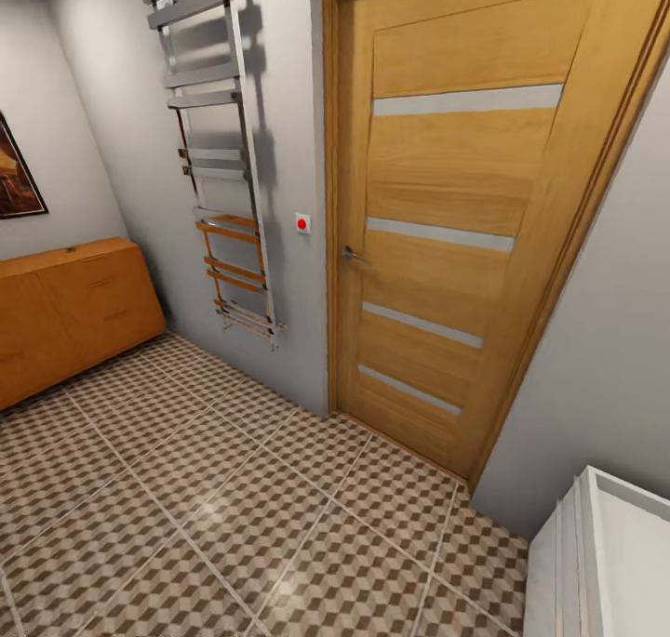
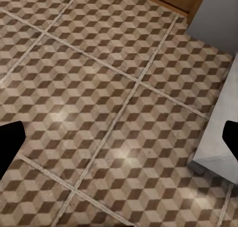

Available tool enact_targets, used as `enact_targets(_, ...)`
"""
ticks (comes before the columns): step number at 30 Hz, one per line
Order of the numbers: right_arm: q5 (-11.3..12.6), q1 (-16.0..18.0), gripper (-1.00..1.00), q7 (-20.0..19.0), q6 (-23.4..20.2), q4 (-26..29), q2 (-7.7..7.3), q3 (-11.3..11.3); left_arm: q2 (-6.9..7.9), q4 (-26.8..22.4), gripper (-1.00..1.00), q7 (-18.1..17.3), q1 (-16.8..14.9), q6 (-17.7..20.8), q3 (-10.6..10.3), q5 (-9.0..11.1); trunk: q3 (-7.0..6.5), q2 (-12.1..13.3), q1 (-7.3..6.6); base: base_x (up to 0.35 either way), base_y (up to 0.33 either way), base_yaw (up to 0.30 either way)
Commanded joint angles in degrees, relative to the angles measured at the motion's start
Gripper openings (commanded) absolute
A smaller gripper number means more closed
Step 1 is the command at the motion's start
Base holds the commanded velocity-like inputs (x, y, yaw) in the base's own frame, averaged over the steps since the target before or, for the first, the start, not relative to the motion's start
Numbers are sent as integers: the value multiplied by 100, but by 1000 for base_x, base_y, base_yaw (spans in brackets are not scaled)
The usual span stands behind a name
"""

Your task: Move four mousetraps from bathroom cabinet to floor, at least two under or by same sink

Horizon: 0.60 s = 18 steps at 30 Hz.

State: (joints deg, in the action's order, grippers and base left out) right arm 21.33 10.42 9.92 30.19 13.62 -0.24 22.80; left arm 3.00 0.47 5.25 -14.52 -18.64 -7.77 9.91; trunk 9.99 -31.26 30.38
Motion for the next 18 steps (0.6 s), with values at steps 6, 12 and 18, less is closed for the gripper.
enact_targets(6, 20, 4, 100, 45, 13, 1, -2, 49, -1, 5, 100, 11, -7, -19, -50, 48, 9, -8, 2, 0, 0, 258)
enact_targets(12, 20, 4, 100, 45, 13, 1, -2, 50, -1, 5, 100, 11, -6, -17, -50, 46, 9, -8, 2, 0, 0, 258)
enact_targets(18, 20, 4, 100, 45, 13, 1, -2, 50, -1, 5, 100, 11, -7, -17, -50, 46, 9, -8, 2, 0, 0, 258)
